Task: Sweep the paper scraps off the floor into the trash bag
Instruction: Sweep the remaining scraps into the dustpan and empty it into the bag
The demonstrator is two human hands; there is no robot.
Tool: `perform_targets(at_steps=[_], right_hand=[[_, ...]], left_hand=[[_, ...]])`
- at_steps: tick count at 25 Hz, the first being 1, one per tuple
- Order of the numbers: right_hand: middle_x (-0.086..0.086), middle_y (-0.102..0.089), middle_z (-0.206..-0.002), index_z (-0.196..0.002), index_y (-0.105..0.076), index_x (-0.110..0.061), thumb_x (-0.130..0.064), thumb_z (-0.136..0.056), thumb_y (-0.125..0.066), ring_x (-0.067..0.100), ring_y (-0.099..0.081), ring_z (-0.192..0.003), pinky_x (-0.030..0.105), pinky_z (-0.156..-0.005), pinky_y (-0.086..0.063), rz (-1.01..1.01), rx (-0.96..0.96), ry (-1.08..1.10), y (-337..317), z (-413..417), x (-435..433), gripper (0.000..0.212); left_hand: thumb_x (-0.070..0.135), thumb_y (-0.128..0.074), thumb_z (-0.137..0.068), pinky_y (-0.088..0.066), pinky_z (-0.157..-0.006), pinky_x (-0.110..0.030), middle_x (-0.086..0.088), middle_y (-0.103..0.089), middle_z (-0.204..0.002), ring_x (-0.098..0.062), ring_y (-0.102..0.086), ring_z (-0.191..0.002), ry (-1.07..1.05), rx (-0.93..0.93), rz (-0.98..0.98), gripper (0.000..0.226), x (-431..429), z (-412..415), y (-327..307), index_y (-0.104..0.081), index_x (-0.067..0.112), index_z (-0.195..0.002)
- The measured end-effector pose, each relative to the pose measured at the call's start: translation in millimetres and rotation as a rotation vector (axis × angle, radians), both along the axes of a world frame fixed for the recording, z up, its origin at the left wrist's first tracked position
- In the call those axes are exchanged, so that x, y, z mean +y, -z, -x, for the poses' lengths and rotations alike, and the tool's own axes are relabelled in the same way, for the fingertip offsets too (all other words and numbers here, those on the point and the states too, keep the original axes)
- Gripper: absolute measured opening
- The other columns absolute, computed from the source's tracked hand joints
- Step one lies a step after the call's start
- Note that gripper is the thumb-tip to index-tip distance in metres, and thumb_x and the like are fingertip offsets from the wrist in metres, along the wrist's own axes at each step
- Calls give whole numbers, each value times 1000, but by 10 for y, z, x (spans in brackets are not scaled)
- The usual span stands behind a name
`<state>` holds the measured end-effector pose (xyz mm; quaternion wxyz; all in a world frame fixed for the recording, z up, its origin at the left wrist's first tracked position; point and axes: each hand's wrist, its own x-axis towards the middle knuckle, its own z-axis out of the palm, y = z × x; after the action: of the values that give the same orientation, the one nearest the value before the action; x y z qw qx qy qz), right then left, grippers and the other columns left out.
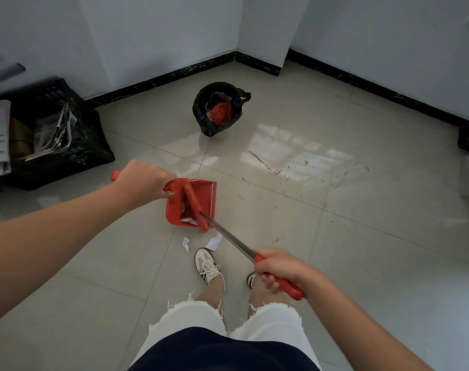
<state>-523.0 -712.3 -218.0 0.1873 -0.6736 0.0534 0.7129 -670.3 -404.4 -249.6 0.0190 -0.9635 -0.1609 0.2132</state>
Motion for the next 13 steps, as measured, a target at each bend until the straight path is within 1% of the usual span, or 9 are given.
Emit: perform_targets(at_steps=[2,3,5,6,8,10,13], right_hand=[[2,-39,-48,-138,-48,-23,6,-83,-44,8,-33,-34,16,-35,-29,8,-34,-26,-177,-160,-270,62],[2,-40,-48,-139,-47,-28,5,-83,-45,8,-35,-35,17,-35,-30,13,-63,-50,-258,-210,-370,65],[3,-42,-49,-140,-44,-30,4,-83,-46,10,-37,-35,19,-36,-33,23,-135,-121,-334,-279,-497,67],[4,-43,-49,-140,-45,-29,3,-83,-45,11,-38,-36,20,-36,-34,28,-182,-175,-352,-314,-524,65],[6,-43,-51,-134,-48,-26,3,-83,-44,14,-39,-38,21,-36,-36,37,-285,-295,-382,-415,-536,58],[9,-44,-52,-131,-49,-21,3,-83,-43,18,-39,-40,22,-36,-36,40,-362,-384,-368,-554,-537,54],[12,-44,-54,-122,-53,-13,5,-82,-44,19,-39,-41,21,-36,-36,73,-444,-394,-223,-814,-522,45]], left_hand=[[41,-67,-81,-33,-50,-24,5,-65,-67,-22,-62,-60,-34,-93,34,16,-4,276,31,-64,25,-78],[37,-75,-75,-29,-48,-22,5,-62,-59,-23,-60,-52,-58,-142,49,18,-6,420,44,-63,24,-71],[33,-84,-66,-22,-48,-18,5,-60,-52,-24,-57,-44,-149,-210,55,23,-15,687,31,-62,25,-64],[32,-86,-64,-23,-49,-18,4,-62,-54,-24,-60,-45,-222,-235,61,22,-33,814,8,-65,25,-64],[35,-85,-67,-30,-51,-22,0,-68,-62,-27,-66,-56,-397,-285,64,18,-97,1076,-18,-72,26,-74],[37,-84,-70,-35,-51,-26,-4,-70,-66,-30,-68,-62,-549,-326,83,20,-197,1353,-32,-74,24,-82],[37,-83,-72,-40,-50,-28,-1,-69,-65,-29,-65,-62,-683,-339,109,19,-393,1725,-55,-73,24,-82]])
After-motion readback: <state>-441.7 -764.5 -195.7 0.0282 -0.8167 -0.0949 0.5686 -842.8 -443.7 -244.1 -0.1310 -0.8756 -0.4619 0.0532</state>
